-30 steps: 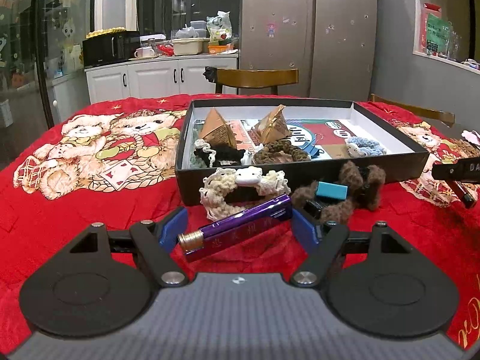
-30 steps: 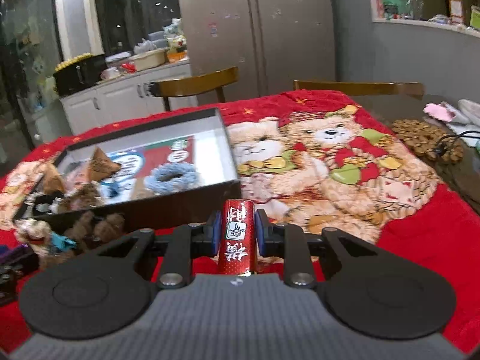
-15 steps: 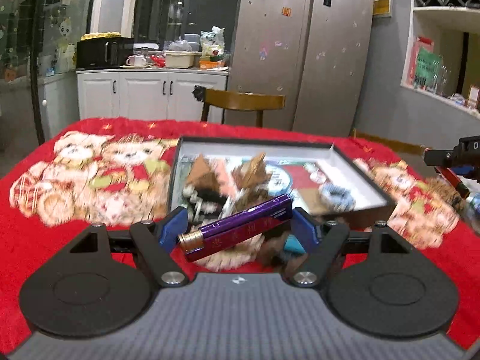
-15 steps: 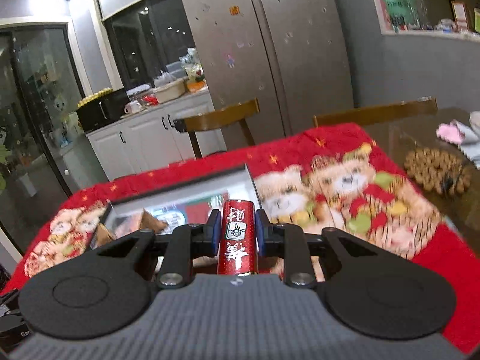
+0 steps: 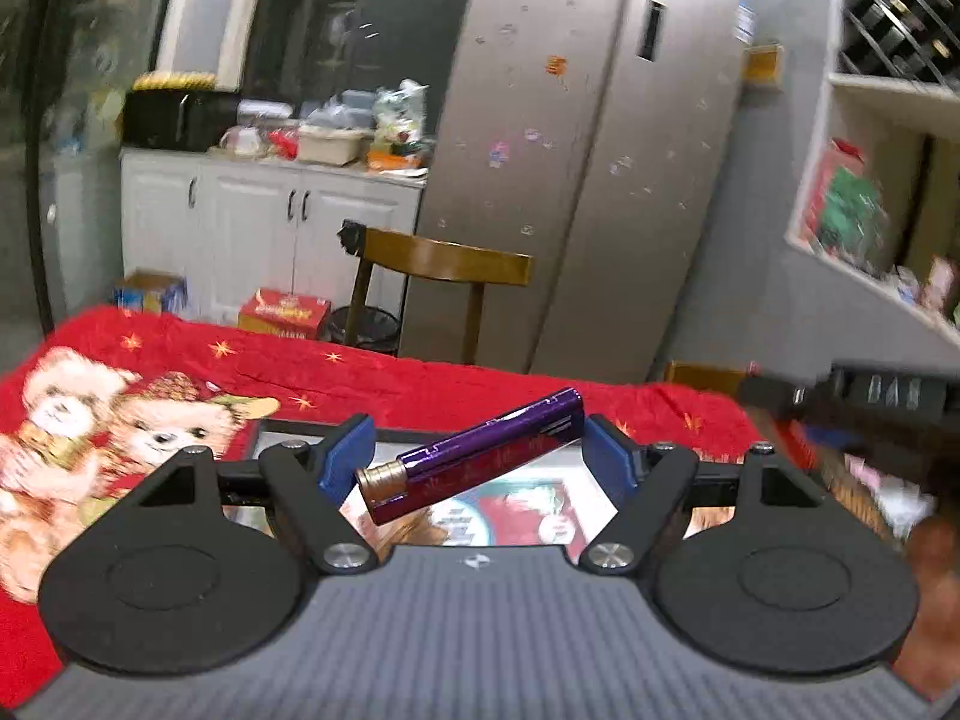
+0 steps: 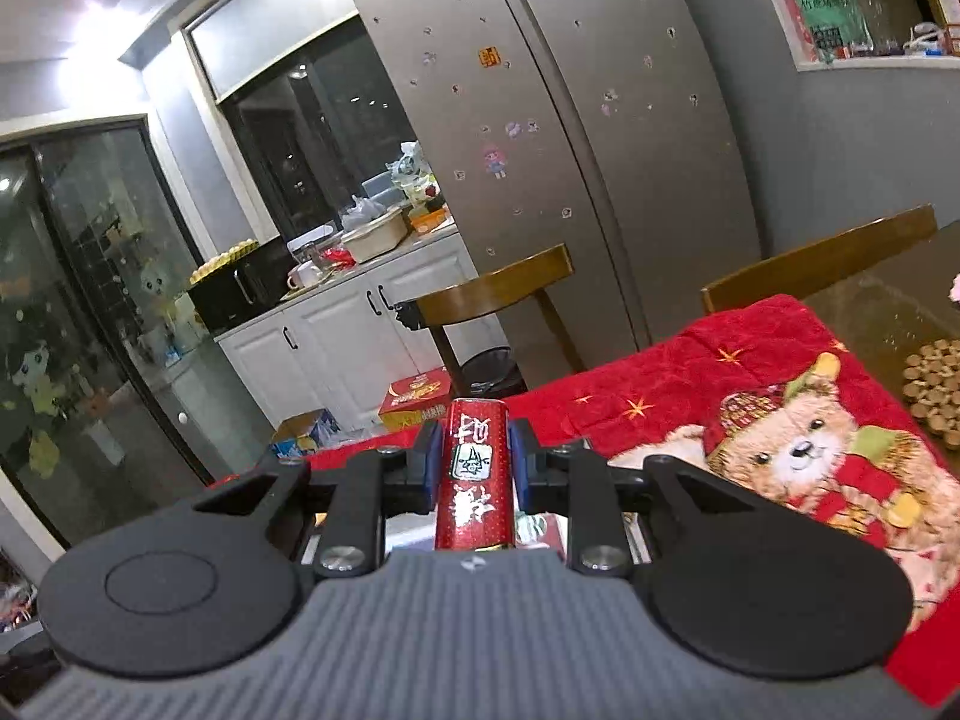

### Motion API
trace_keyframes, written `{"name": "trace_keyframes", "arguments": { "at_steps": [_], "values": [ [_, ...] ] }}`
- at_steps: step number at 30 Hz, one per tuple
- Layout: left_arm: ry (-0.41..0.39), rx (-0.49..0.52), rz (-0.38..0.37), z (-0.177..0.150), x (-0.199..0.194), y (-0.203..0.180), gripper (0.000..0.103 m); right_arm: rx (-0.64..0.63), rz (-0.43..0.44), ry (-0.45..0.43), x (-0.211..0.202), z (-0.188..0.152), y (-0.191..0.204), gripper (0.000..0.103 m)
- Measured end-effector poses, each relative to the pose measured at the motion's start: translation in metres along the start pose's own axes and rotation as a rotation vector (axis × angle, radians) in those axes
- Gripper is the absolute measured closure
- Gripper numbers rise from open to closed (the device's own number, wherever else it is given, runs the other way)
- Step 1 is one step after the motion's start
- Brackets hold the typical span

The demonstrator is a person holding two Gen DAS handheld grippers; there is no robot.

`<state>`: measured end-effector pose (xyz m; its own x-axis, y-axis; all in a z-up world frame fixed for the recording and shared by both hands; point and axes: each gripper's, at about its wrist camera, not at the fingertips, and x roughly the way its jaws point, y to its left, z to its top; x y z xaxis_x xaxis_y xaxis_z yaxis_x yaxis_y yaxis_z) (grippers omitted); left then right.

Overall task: Organize objects
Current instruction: 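Lift the purple tube and red stick and carry both over the box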

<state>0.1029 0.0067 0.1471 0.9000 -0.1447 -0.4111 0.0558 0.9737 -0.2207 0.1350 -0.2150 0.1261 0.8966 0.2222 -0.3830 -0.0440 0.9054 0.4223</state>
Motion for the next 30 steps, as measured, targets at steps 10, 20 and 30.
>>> {"name": "trace_keyframes", "arguments": {
  "at_steps": [10, 20, 30],
  "values": [
    [0.078, -0.077, -0.069, -0.004, 0.076, 0.006, 0.023, 0.061, -0.028, 0.08, 0.075, -0.01, -0.01, 0.076],
    [0.253, -0.019, 0.006, -0.043, 0.144, 0.016, 0.023, 0.087, -0.068, 0.261, 0.143, -0.042, -0.032, 0.076],
    [0.272, 0.035, 0.037, -0.052, 0.151, 0.016, 0.023, 0.103, -0.079, 0.343, 0.16, -0.058, -0.037, 0.076]
  ]
}}
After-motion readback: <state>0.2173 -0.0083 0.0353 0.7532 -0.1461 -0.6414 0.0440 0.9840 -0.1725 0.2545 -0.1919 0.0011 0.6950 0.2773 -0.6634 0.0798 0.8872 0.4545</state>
